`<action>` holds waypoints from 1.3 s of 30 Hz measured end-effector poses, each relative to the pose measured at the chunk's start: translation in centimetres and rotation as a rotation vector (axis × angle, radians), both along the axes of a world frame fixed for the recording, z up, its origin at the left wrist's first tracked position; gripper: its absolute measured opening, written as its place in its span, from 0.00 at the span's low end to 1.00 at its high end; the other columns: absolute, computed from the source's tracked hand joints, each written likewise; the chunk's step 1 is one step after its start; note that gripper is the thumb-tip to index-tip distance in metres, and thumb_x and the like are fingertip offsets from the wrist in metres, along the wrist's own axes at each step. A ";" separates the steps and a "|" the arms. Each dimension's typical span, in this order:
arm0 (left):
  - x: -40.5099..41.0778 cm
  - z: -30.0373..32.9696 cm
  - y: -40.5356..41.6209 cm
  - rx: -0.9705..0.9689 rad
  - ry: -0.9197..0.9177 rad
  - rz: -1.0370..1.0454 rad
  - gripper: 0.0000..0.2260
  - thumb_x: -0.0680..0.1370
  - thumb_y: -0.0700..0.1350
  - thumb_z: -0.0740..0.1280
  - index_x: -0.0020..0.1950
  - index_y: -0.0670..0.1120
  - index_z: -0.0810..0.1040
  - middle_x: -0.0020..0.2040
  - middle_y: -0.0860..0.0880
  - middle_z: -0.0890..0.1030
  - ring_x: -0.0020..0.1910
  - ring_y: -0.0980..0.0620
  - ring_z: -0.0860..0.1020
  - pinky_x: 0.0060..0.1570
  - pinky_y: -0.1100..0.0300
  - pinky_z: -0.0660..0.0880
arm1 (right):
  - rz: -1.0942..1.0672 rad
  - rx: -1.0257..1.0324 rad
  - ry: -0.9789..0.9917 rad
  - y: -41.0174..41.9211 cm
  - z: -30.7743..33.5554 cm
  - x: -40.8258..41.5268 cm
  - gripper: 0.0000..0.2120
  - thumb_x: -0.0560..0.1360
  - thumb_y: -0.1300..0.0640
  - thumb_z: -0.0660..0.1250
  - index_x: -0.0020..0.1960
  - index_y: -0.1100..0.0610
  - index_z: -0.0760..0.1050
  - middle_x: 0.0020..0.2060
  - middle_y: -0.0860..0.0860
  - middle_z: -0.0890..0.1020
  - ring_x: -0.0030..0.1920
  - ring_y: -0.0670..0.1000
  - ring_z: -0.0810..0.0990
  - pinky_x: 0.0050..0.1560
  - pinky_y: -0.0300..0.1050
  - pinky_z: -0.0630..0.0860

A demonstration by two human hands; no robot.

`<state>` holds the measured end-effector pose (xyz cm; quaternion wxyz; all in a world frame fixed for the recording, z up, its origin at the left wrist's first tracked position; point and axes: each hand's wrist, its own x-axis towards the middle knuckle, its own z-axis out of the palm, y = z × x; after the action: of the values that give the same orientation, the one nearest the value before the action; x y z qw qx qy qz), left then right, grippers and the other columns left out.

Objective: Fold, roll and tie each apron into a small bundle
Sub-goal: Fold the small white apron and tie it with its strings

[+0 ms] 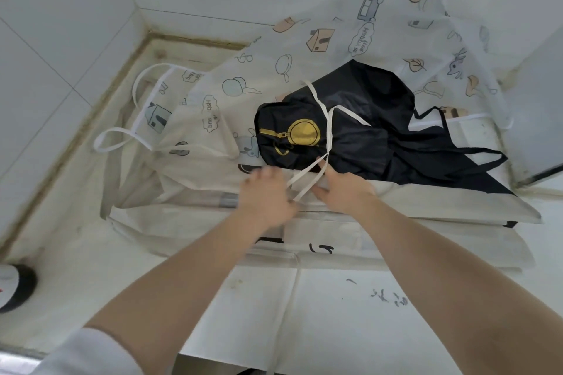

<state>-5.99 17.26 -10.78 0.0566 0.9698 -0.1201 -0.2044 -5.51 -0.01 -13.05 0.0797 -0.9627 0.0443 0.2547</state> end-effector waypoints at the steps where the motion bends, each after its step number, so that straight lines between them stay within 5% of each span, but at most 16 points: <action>1: -0.8 -0.3 -1.7 -0.085 -0.022 -0.084 0.34 0.73 0.60 0.65 0.72 0.44 0.59 0.70 0.45 0.64 0.68 0.44 0.63 0.64 0.51 0.64 | -0.012 0.042 -0.006 -0.4 -0.1 -0.1 0.32 0.78 0.41 0.55 0.76 0.41 0.42 0.52 0.56 0.79 0.53 0.59 0.77 0.46 0.50 0.72; 4: -2.3 -1.8 -4.3 -0.090 0.023 -0.139 0.40 0.68 0.62 0.70 0.72 0.45 0.58 0.68 0.46 0.62 0.68 0.44 0.60 0.66 0.52 0.61 | 0.050 0.073 -0.116 -1.9 -0.3 -1.3 0.28 0.77 0.44 0.59 0.74 0.50 0.55 0.53 0.55 0.78 0.54 0.58 0.76 0.50 0.50 0.71; 8: -1.9 -3.2 -4.0 -0.077 -0.061 -0.136 0.43 0.65 0.64 0.72 0.71 0.45 0.59 0.67 0.46 0.62 0.67 0.45 0.61 0.64 0.54 0.64 | 0.249 -0.078 -0.335 -5.5 -0.9 -3.7 0.20 0.75 0.38 0.58 0.56 0.53 0.70 0.57 0.50 0.71 0.58 0.54 0.69 0.60 0.47 0.64; 12: -0.1 -3.0 -2.3 -0.073 -0.083 -0.183 0.34 0.70 0.63 0.68 0.68 0.46 0.64 0.65 0.46 0.64 0.65 0.47 0.65 0.62 0.56 0.66 | 0.360 -0.050 -0.277 -9.1 -0.9 -5.5 0.23 0.72 0.35 0.59 0.53 0.54 0.71 0.58 0.49 0.69 0.58 0.53 0.69 0.59 0.47 0.67; 16: 0.3 -2.9 -2.2 -0.003 -0.071 -0.233 0.28 0.73 0.62 0.66 0.63 0.43 0.67 0.63 0.46 0.64 0.63 0.47 0.66 0.61 0.57 0.66 | 0.415 -0.124 -0.414 -11.0 -1.1 -6.4 0.20 0.68 0.46 0.53 0.46 0.57 0.76 0.46 0.53 0.78 0.45 0.57 0.79 0.50 0.51 0.76; 19: 0.3 -2.5 -2.1 0.034 -0.075 -0.260 0.26 0.75 0.60 0.64 0.63 0.43 0.68 0.64 0.46 0.64 0.63 0.47 0.65 0.60 0.57 0.66 | 0.376 -0.165 -0.439 -12.7 -1.3 -7.2 0.19 0.66 0.50 0.53 0.46 0.58 0.77 0.45 0.53 0.80 0.45 0.56 0.80 0.52 0.50 0.77; 21: 0.0 -2.2 -2.3 0.021 -0.067 -0.203 0.28 0.75 0.58 0.65 0.69 0.46 0.63 0.67 0.46 0.64 0.66 0.46 0.64 0.64 0.55 0.63 | 0.323 -0.130 -0.445 -13.6 -1.7 -8.1 0.16 0.67 0.51 0.54 0.43 0.59 0.76 0.44 0.53 0.80 0.42 0.56 0.81 0.43 0.47 0.78; 23: -0.9 -1.6 -3.7 0.015 -0.076 -0.064 0.40 0.74 0.54 0.68 0.76 0.51 0.45 0.71 0.45 0.61 0.71 0.43 0.60 0.71 0.49 0.54 | 0.286 -0.126 -0.450 -13.9 -1.8 -8.9 0.09 0.66 0.53 0.65 0.41 0.59 0.76 0.42 0.53 0.80 0.40 0.56 0.81 0.36 0.43 0.77; 25: -2.5 -1.0 -6.8 0.034 -0.186 -0.033 0.47 0.74 0.51 0.67 0.74 0.51 0.31 0.73 0.44 0.55 0.74 0.42 0.52 0.72 0.43 0.45 | 0.289 -0.128 -0.439 -14.0 -2.4 -9.2 0.15 0.57 0.60 0.76 0.42 0.60 0.78 0.44 0.54 0.82 0.40 0.56 0.81 0.35 0.43 0.78; 27: -4.6 -1.1 -10.6 -0.041 -0.296 -0.143 0.44 0.75 0.50 0.63 0.74 0.49 0.30 0.76 0.46 0.47 0.76 0.45 0.44 0.72 0.44 0.39 | 0.304 -0.134 -0.459 -14.0 -2.6 -9.2 0.20 0.51 0.65 0.78 0.42 0.59 0.79 0.43 0.54 0.82 0.39 0.56 0.82 0.34 0.44 0.78; 31: -6.5 -2.9 -16.6 -0.140 -0.155 -0.298 0.36 0.79 0.58 0.55 0.76 0.45 0.36 0.77 0.45 0.40 0.76 0.48 0.40 0.72 0.52 0.37 | 0.418 -0.127 -0.518 -15.2 -2.1 -9.4 0.22 0.47 0.65 0.78 0.39 0.56 0.78 0.40 0.52 0.82 0.39 0.54 0.82 0.40 0.44 0.77; 35: -6.7 -4.9 -17.9 -0.030 -0.114 -0.280 0.38 0.78 0.64 0.52 0.76 0.45 0.37 0.77 0.44 0.36 0.76 0.47 0.37 0.72 0.52 0.35 | 0.513 -0.183 -0.674 -17.2 -1.6 -8.8 0.14 0.55 0.65 0.74 0.38 0.56 0.79 0.40 0.51 0.80 0.40 0.55 0.80 0.46 0.45 0.69; 39: -6.6 -6.3 -17.4 -0.010 -0.241 -0.353 0.38 0.72 0.67 0.36 0.74 0.47 0.32 0.76 0.46 0.35 0.75 0.47 0.36 0.70 0.53 0.30 | 0.644 -0.292 -0.787 -19.2 -0.3 -7.7 0.10 0.56 0.67 0.65 0.36 0.56 0.76 0.35 0.52 0.76 0.34 0.54 0.74 0.38 0.45 0.63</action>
<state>-12.58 -0.13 -17.09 0.0101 0.9508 -0.2952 -0.0929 -13.17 -19.21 -13.31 -0.1268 -0.9514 -0.2522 -0.1234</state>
